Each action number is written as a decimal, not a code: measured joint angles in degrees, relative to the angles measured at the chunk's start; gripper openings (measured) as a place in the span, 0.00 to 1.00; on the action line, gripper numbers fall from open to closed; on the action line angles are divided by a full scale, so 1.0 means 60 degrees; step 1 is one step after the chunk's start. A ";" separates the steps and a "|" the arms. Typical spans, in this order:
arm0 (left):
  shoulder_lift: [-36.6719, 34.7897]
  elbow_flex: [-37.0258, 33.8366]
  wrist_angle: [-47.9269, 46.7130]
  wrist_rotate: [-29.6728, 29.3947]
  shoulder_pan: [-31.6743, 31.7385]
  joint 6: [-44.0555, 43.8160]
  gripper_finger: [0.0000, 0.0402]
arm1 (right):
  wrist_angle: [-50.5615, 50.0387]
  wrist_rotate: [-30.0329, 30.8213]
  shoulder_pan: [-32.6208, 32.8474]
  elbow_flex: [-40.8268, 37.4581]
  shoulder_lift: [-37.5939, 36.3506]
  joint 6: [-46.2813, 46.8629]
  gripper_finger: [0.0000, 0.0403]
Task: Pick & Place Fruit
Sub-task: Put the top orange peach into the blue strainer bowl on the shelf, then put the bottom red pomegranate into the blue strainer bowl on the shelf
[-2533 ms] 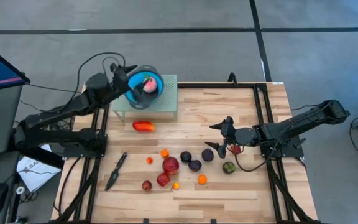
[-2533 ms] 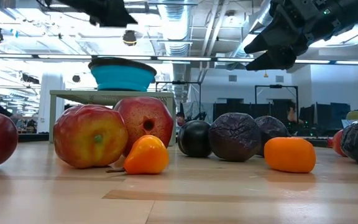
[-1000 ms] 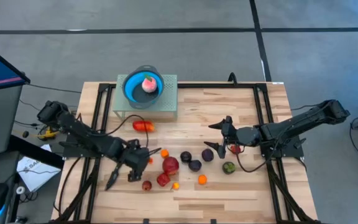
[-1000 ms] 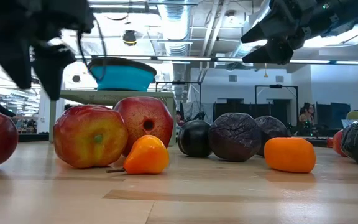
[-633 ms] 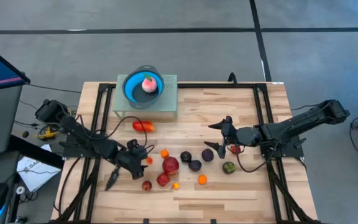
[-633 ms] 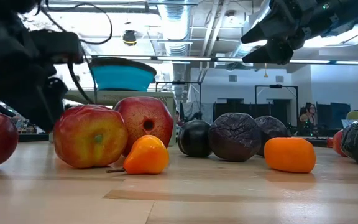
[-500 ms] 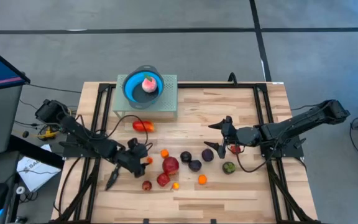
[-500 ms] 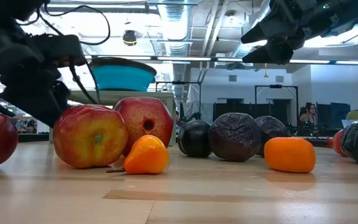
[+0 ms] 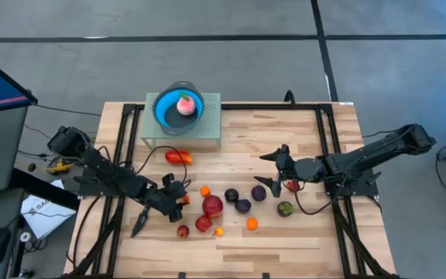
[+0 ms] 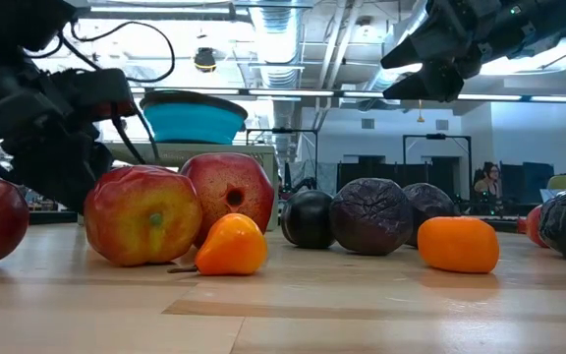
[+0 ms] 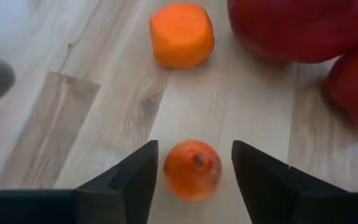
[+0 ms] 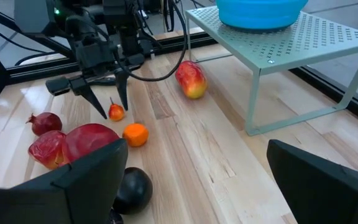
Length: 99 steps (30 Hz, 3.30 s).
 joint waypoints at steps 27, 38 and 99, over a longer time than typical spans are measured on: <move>-0.2537 0.3079 0.0031 0.0850 0.1459 0.3219 0.30 | 0.0002 -0.0004 -0.0084 0.0000 0.0004 0.0012 0.94; -0.3420 0.5761 -0.3339 -0.0780 0.5589 0.6806 0.32 | 0.0079 -0.0004 -0.0080 0.0000 0.0004 0.0020 0.94; -0.3819 0.4862 -0.4797 0.1249 1.0426 0.5498 0.74 | 0.0080 -0.0004 -0.0076 0.0000 0.0004 0.0098 0.94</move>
